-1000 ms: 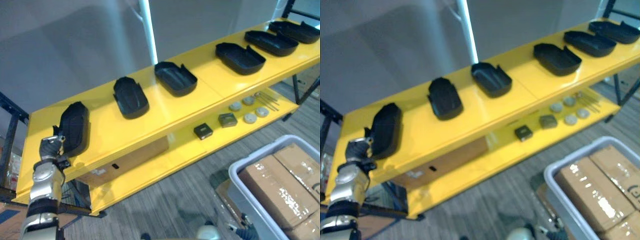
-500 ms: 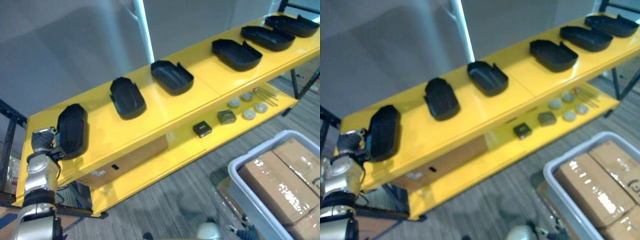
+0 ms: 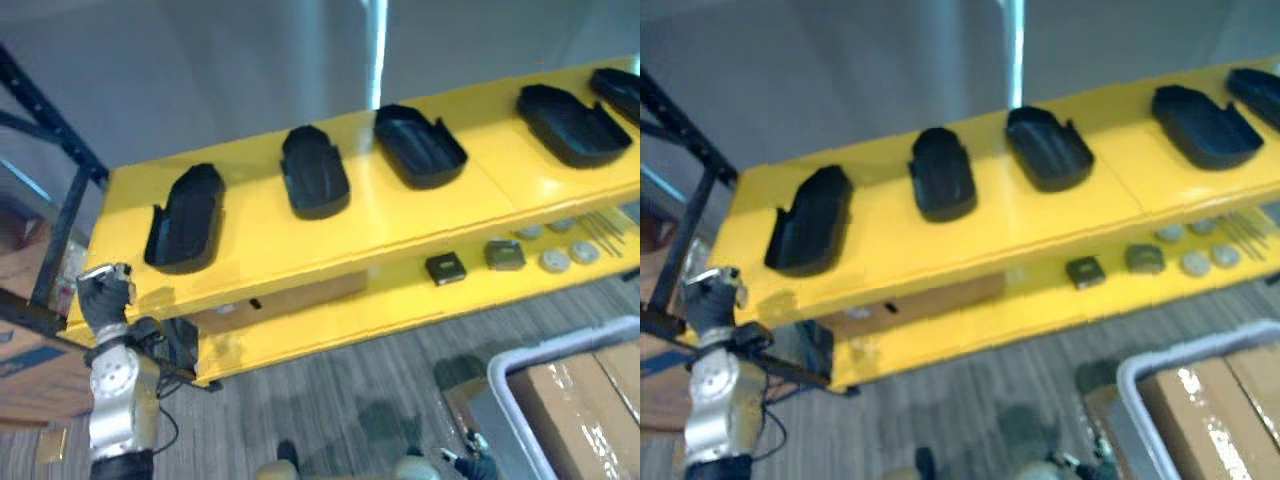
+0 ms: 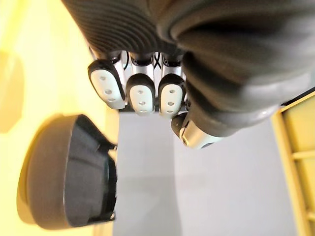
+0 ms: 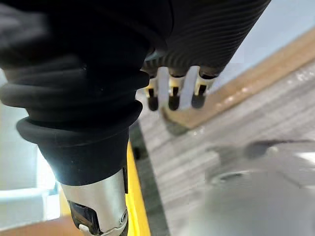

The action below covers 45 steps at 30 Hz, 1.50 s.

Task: Walk over and take plastic housings, then place them on the shelf

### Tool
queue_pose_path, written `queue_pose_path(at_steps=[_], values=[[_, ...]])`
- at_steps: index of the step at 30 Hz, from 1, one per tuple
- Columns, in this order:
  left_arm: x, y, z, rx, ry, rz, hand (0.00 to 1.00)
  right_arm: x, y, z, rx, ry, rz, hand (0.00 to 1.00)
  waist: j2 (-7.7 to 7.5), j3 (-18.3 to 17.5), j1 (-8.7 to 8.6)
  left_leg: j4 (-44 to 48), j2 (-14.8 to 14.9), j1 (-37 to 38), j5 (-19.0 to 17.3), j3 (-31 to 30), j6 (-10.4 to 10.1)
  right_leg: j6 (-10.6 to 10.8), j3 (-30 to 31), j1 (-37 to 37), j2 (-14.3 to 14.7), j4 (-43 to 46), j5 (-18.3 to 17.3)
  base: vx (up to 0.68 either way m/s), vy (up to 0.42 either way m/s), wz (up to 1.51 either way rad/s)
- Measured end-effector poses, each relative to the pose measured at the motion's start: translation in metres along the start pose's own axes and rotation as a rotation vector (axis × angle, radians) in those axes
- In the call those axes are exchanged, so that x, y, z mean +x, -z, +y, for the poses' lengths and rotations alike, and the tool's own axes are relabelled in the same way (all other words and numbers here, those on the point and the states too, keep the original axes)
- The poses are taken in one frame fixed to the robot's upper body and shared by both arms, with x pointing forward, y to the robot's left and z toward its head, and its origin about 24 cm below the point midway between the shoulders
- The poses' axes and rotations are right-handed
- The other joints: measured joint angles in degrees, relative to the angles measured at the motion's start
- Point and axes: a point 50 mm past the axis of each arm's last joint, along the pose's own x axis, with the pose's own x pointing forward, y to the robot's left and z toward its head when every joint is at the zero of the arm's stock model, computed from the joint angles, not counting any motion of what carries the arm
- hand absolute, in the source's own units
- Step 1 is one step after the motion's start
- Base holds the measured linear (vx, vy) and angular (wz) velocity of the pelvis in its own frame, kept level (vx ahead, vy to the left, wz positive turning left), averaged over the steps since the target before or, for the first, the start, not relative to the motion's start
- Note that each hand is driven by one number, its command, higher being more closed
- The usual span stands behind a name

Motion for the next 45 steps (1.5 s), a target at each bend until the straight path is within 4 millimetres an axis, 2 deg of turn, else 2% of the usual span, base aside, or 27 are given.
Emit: queue_pose_path(at_steps=[3, 6, 11, 14, 19, 23, 27, 45], values=[[-0.006, -0.01, -0.004, -0.001, 0.035, -0.049, 1.0, 0.0, -0.001, 0.005, -0.011, -0.007, -0.004, 0.0, -0.46, -0.4, 0.47, -0.1, -0.1, -0.1, 0.0, -0.5, 0.0, 0.0, -0.4, 0.5, 0.0, -0.4, 0.0, 0.01, 0.003, 0.07], [-0.011, -0.011, -0.003, -0.004, 0.045, -0.049, 1.0, -0.001, 0.001, 0.007, -0.017, -0.017, 0.004, 0.0, -0.67, -0.8, 0.52, -0.2, -0.1, -0.2, 0.0, -0.6, 0.0, 0.0, -0.6, 0.5, 0.0, -0.5, 0.0, 0.0, 0.002, 0.01], [-0.018, -0.001, -0.013, -0.044, 0.151, 0.021, 1.0, -0.002, 0.009, 0.007, -0.019, -0.018, 0.038, 0.0, -1.29, -2.4, 0.62, -0.2, -0.1, -1.0, 0.0, -0.9, 0.0, 0.0, -1.1, 0.4, 0.0, -0.6, 0.0, -0.01, -0.001, 0.05], [-0.021, 0.008, -0.023, -0.163, 0.266, 0.122, 1.0, -0.002, 0.01, 0.009, -0.027, -0.031, 0.042, 0.0, -1.49, -2.8, 0.76, -0.2, -0.1, -1.0, 0.0, -0.8, 0.0, -0.1, -1.1, 0.4, 0.0, -0.6, 0.1, 0.0, 0.0, 0.0], [-0.02, 0.021, -0.026, -0.213, 0.326, 0.237, 1.0, -0.001, 0.008, 0.01, -0.017, -0.03, 0.047, 0.0, -1.52, -2.8, 0.76, -0.4, 0.1, -1.0, 0.0, -0.5, 0.0, -0.2, -0.7, 0.1, 0.2, -0.6, 0.2, -0.01, 0.0, -0.01], [-0.008, 0.034, -0.017, -0.131, 0.335, 0.316, 1.0, 0.002, 0.006, 0.008, -0.025, -0.03, 0.044, 0.0, -1.64, -3.5, 0.85, -1.0, 0.4, -1.0, 0.1, 0.5, 0.0, -0.4, 0.3, -0.9, 0.4, -0.6, 0.4, 0.0, 0.001, -0.12], [0.013, 0.04, -0.011, -0.095, 0.323, 0.354, 1.0, 0.003, 0.003, 0.013, -0.038, -0.053, 0.032, 0.0, -2.44, -3.7, 1.12, -1.4, 0.0, -0.1, 0.5, 0.7, 0.2, -0.5, 0.3, -0.8, 0.2, -0.8, 0.4, 0.01, 0.006, -0.03], [0.08, 0.018, -0.015, -0.015, 0.291, 0.324, 1.0, 0.009, -0.011, 0.03, -0.04, -0.109, -0.01, 0.0, -4.29, -2.6, 0.83, -2.4, -0.3, 0.0, 0.9, 1.4, 0.4, -0.4, 0.8, -1.5, -0.1, -1.2, 0.5, 0.0, 0.002, -0.02]])
